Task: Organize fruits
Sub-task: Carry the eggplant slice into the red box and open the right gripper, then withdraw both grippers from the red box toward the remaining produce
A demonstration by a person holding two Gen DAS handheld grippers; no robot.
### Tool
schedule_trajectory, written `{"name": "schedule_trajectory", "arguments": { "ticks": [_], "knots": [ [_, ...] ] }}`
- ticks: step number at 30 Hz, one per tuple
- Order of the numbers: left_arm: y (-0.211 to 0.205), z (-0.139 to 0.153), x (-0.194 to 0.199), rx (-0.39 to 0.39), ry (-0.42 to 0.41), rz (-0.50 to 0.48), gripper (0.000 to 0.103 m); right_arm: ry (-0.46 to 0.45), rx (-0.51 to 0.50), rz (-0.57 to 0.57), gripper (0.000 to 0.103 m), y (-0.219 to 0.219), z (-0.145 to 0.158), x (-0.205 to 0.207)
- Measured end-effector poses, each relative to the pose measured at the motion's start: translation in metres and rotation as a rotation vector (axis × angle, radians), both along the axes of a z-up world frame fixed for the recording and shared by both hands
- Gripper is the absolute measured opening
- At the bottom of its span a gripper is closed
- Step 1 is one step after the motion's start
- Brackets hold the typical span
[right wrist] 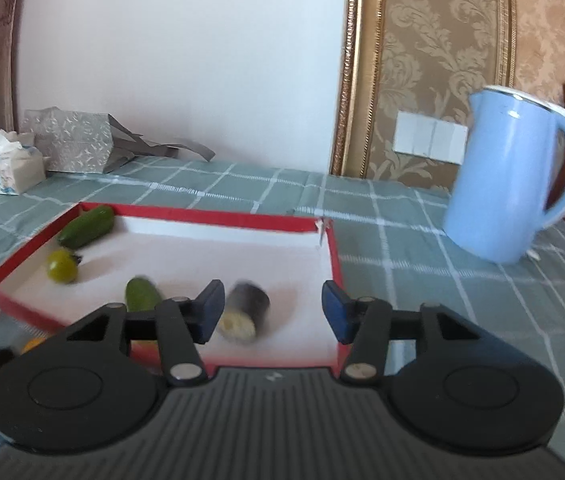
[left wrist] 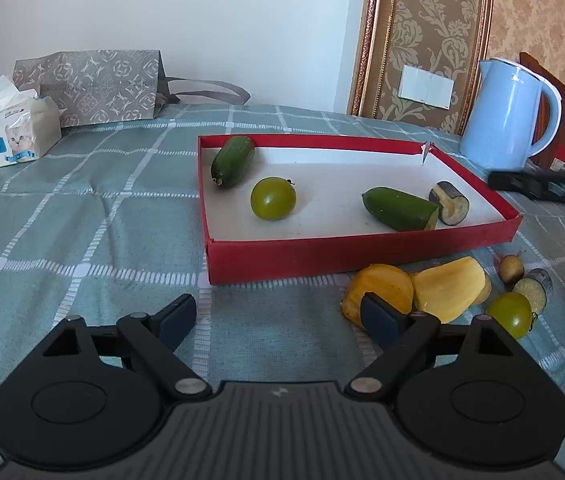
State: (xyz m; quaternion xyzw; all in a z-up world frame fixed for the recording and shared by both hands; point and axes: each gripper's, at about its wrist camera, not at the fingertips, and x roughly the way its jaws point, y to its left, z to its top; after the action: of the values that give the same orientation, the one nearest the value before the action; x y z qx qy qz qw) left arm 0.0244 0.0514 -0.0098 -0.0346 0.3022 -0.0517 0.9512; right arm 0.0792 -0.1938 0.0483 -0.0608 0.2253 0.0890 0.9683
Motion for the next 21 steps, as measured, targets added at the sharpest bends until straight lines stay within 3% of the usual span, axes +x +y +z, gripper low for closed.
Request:
{"name": "schedule_trajectory", "arguments": {
  "ticks": [4, 6, 7, 8, 15, 21],
  "knots": [
    [-0.001, 0.001, -0.002, -0.021, -0.001, -0.036, 0.09, -0.013, 0.048, -0.01, 0.051, -0.018, -0.004, -0.039],
    [-0.005, 0.002, -0.005, -0.016, -0.013, -0.06, 0.09, -0.039, 0.11, -0.03, 0.061, -0.033, -0.008, -0.054],
    [-0.007, 0.002, -0.006, -0.01, -0.021, -0.074, 0.09, -0.053, 0.141, -0.049, 0.074, -0.04, -0.011, -0.058],
    [-0.01, 0.002, -0.008, -0.003, -0.026, -0.089, 0.09, -0.064, 0.164, -0.062, 0.079, -0.046, -0.014, -0.061],
    [-0.039, 0.002, -0.018, 0.083, -0.081, -0.202, 0.09, -0.012, 0.26, -0.081, 0.078, -0.066, -0.028, -0.054],
    [-0.05, -0.002, 0.001, 0.111, -0.018, -0.258, 0.09, -0.024, 0.23, -0.047, 0.078, -0.057, -0.027, -0.058]
  ]
}}
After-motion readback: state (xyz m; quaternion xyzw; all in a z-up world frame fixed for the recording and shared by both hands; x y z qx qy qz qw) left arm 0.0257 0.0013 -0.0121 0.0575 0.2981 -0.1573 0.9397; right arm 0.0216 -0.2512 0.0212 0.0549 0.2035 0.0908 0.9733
